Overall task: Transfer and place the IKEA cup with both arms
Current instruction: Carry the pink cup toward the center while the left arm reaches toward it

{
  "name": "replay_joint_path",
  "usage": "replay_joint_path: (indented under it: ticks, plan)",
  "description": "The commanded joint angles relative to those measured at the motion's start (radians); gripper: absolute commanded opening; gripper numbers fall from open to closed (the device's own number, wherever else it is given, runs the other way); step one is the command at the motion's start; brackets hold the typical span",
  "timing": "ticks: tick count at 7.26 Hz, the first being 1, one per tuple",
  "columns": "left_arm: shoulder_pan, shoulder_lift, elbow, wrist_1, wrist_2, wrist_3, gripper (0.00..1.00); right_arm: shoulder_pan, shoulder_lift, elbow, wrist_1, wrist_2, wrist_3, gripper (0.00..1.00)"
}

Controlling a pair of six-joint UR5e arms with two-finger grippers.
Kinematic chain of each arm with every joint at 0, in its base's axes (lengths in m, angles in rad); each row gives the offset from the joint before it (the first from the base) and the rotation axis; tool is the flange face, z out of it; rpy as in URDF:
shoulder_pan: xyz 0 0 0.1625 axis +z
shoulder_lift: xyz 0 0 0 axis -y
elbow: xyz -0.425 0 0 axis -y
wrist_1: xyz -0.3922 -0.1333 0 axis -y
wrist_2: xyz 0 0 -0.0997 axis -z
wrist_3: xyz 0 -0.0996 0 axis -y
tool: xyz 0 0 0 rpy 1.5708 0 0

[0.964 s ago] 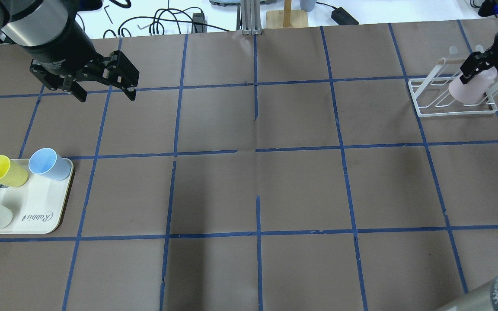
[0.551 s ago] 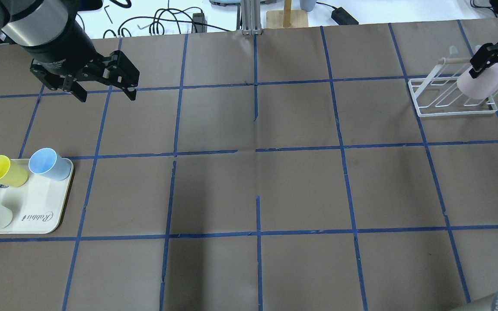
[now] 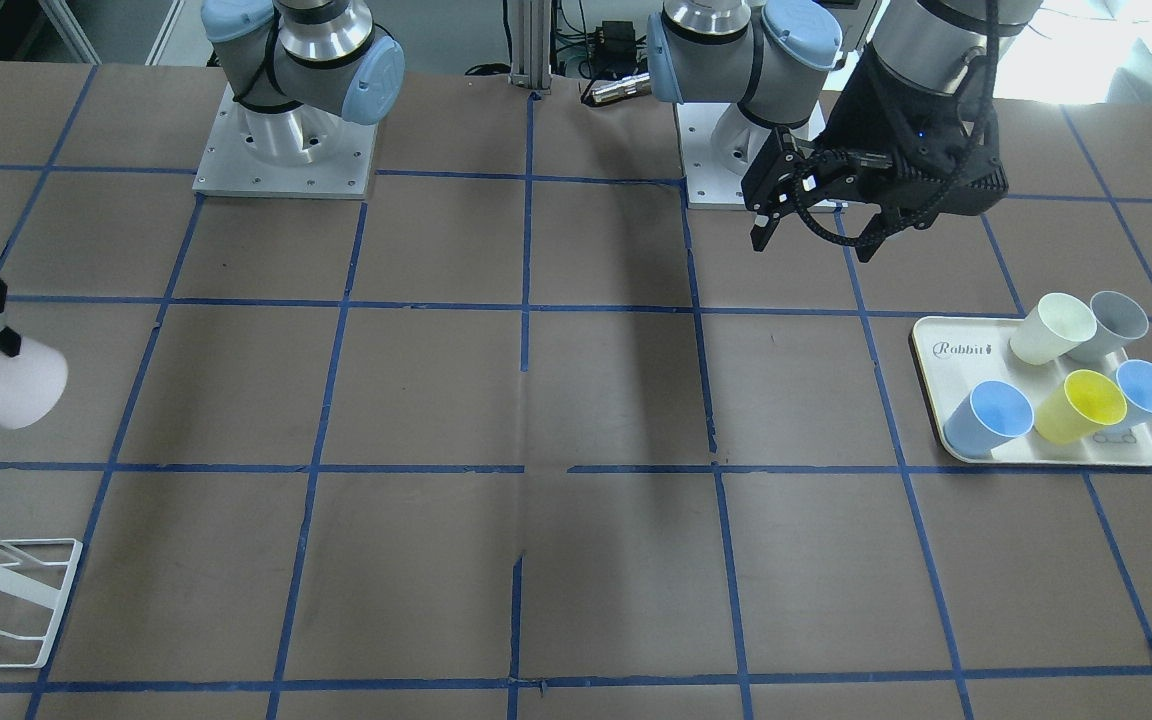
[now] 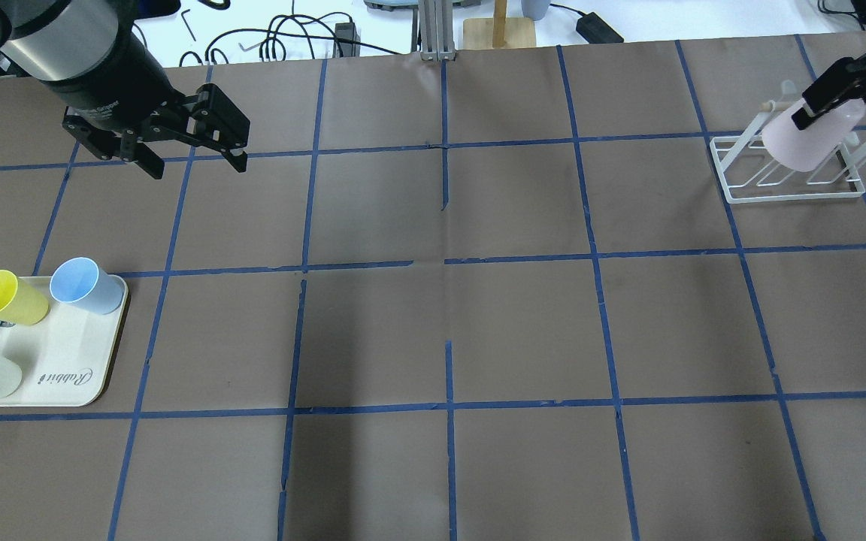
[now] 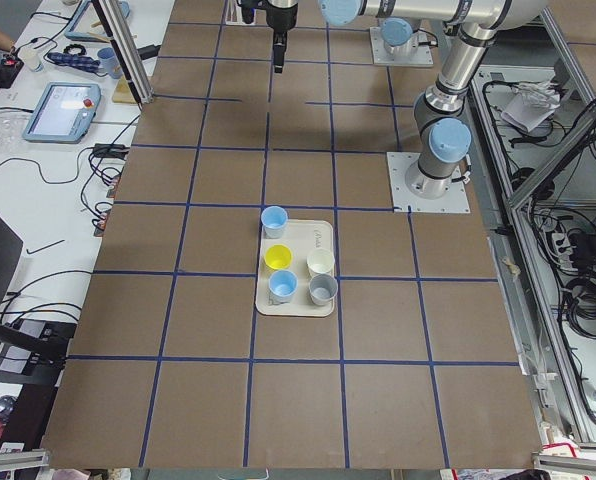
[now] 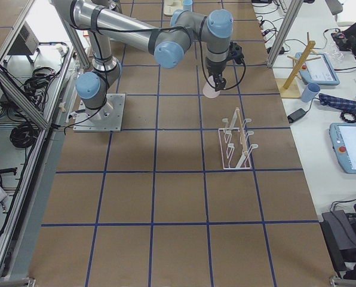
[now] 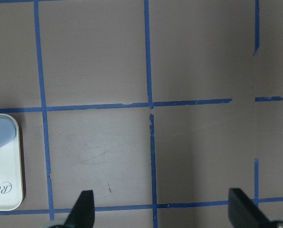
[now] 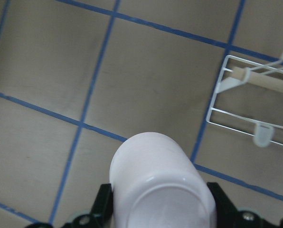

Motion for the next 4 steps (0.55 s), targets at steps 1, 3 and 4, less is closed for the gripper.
replay_joint_path:
  ticks: [1, 3, 4]
  plan:
    - [0.052, 0.019, -0.023, -0.113, -0.168, -0.062, 1.00, 0.007, -0.013, 0.006, 0.234, 0.301, -0.004, 0.20]
    - [0.103, 0.049, -0.093, -0.170, -0.427, -0.076, 1.00, 0.061, -0.024, 0.014, 0.442, 0.603, -0.007, 0.19]
    - [0.105, 0.093, -0.164, -0.163, -0.574, -0.076, 1.00, 0.097, -0.045, 0.015, 0.513, 0.717, -0.007, 0.19]
